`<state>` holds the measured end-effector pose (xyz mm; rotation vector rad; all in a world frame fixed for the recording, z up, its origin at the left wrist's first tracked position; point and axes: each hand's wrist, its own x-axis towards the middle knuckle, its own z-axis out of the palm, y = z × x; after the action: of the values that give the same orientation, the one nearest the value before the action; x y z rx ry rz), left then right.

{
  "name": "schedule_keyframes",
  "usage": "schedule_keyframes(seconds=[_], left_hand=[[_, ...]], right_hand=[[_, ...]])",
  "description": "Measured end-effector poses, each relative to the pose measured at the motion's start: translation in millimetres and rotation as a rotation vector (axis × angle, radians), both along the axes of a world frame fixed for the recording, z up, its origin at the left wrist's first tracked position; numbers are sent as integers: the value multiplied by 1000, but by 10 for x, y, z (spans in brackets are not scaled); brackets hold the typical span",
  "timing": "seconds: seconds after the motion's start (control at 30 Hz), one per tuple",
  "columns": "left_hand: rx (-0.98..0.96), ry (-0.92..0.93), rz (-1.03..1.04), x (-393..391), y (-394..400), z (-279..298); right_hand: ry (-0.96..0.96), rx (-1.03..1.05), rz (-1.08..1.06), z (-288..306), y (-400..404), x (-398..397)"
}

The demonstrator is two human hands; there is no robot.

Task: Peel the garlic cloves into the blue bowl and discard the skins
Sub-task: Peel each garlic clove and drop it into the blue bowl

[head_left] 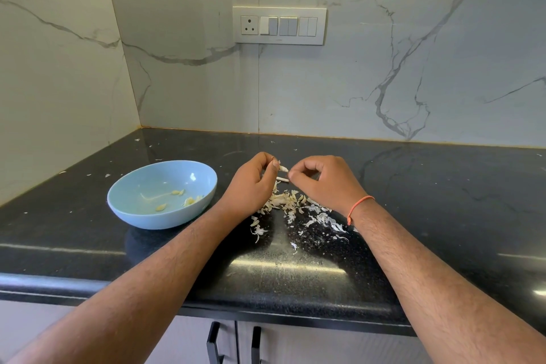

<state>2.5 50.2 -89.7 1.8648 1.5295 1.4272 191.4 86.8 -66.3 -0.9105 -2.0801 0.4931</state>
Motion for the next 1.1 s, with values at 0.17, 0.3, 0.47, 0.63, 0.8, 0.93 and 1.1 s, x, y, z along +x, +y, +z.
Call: schedule_keyframes(seconds=[0.17, 0.3, 0.47, 0.63, 0.8, 0.93, 1.1], left_hand=[[25, 95, 8, 15, -21, 9], [-65, 42, -45, 21, -25, 36], [-226, -271, -173, 55, -76, 87], [-120, -92, -45, 51, -74, 60], [143, 280, 113, 41, -106, 24], [156, 387, 111, 22, -83, 10], [82, 205, 87, 59, -83, 17]], right_hand=[[44, -42, 43, -5, 23, -17], [66, -60, 45, -38, 80, -27], [80, 70, 60, -42, 75, -21], [95, 98, 19, -36, 77, -28], [124, 26, -42, -24, 57, -43], [118, 11, -54, -24, 50, -64], [151, -73, 55, -12, 65, -34]])
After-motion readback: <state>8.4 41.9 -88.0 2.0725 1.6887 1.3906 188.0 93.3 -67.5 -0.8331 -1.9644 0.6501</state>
